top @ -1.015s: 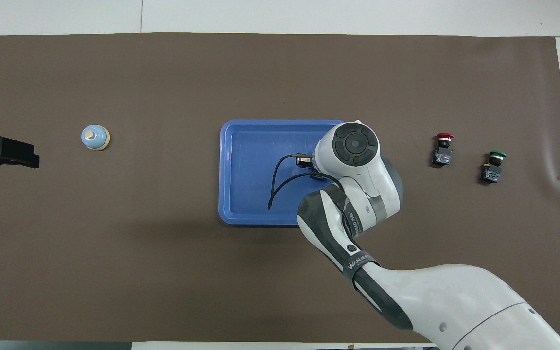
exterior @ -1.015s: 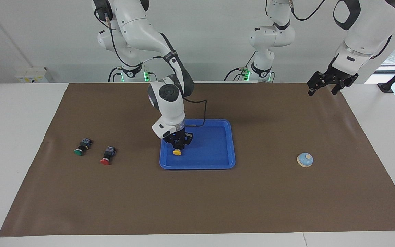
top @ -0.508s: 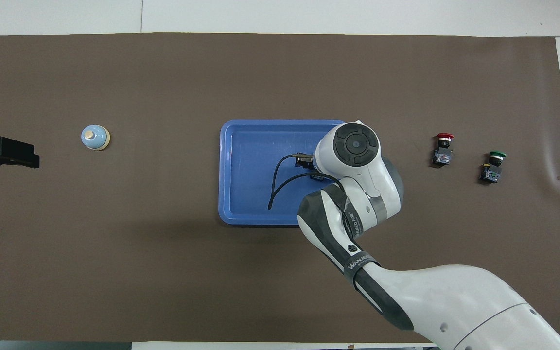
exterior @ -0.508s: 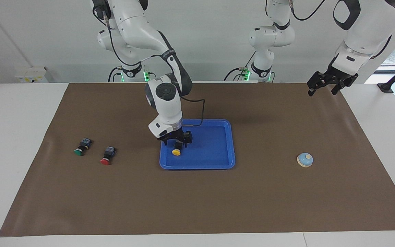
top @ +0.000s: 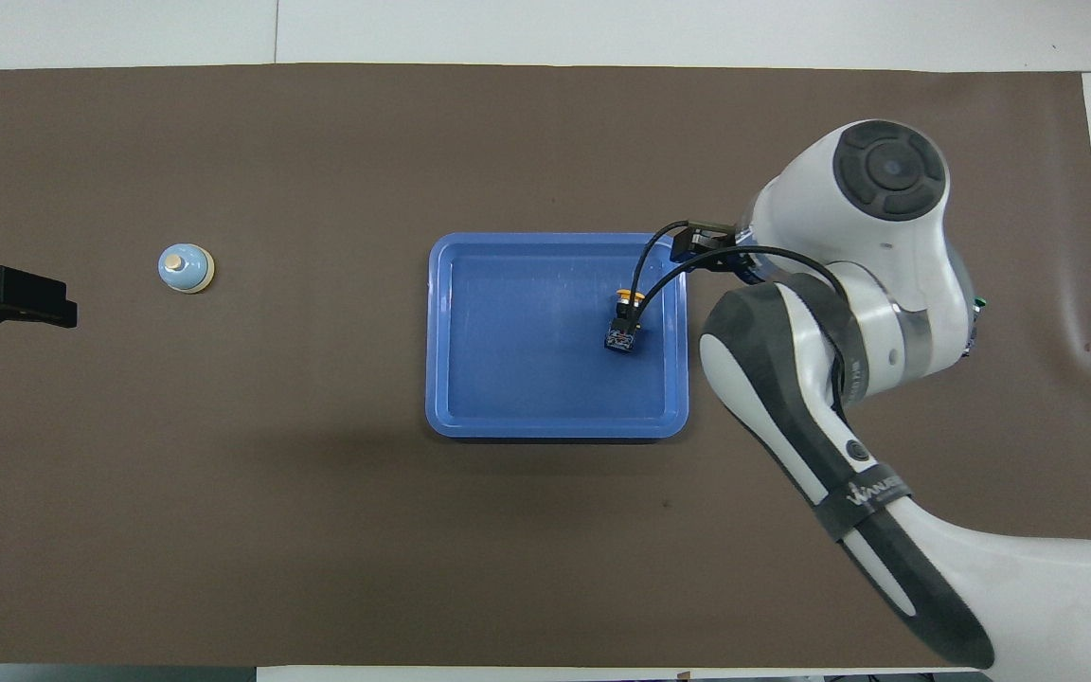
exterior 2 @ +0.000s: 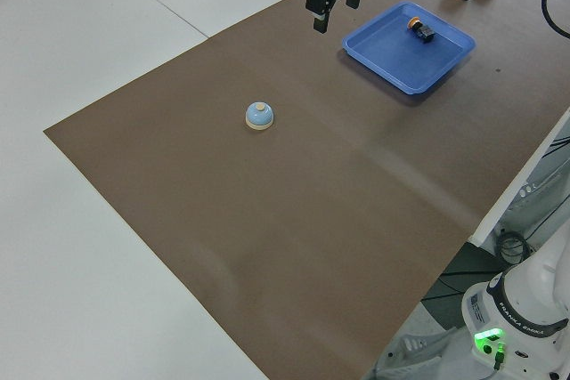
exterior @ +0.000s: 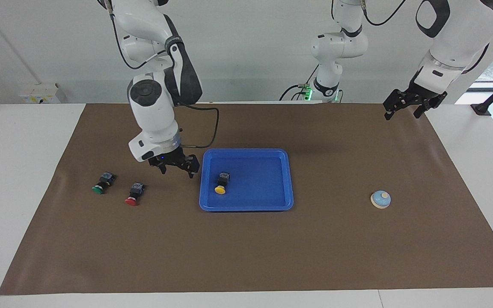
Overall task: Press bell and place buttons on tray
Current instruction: 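Carry the yellow button into the blue tray and release it, then move the right gripper to the red-capped button and grasp it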
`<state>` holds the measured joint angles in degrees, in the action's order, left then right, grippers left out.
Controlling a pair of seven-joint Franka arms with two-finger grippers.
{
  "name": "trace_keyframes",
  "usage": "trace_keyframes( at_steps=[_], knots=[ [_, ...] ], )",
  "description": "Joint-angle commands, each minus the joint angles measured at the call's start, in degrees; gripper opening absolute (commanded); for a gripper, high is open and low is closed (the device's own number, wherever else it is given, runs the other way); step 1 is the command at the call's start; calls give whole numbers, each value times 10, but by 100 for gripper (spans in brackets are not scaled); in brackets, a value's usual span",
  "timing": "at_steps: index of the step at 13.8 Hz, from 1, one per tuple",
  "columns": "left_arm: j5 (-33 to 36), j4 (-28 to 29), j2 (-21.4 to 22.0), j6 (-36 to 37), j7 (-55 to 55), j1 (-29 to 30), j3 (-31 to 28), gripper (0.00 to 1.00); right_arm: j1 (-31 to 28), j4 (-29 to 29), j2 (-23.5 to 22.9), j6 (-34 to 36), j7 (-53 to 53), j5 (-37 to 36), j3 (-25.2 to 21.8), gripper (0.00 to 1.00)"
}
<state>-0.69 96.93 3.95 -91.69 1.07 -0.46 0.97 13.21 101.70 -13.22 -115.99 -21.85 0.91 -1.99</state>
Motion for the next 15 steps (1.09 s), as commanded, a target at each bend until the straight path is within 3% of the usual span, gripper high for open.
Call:
trace_keyframes(
  at_steps=[1,3,7,15],
  knots=[
    [-1,3,7,5,3,0,-2,100,-59,17,6,1,54,-8,8,100],
    [-1,4,7,5,3,0,-1,100,-78,50,14,-13,78,-16,7,100],
    [-1,4,7,5,3,0,-1,100,-131,162,29,-159,120,-30,7,100],
    [-1,3,7,5,3,0,-1,100,-144,201,-15,-259,110,-30,8,100]
  ],
)
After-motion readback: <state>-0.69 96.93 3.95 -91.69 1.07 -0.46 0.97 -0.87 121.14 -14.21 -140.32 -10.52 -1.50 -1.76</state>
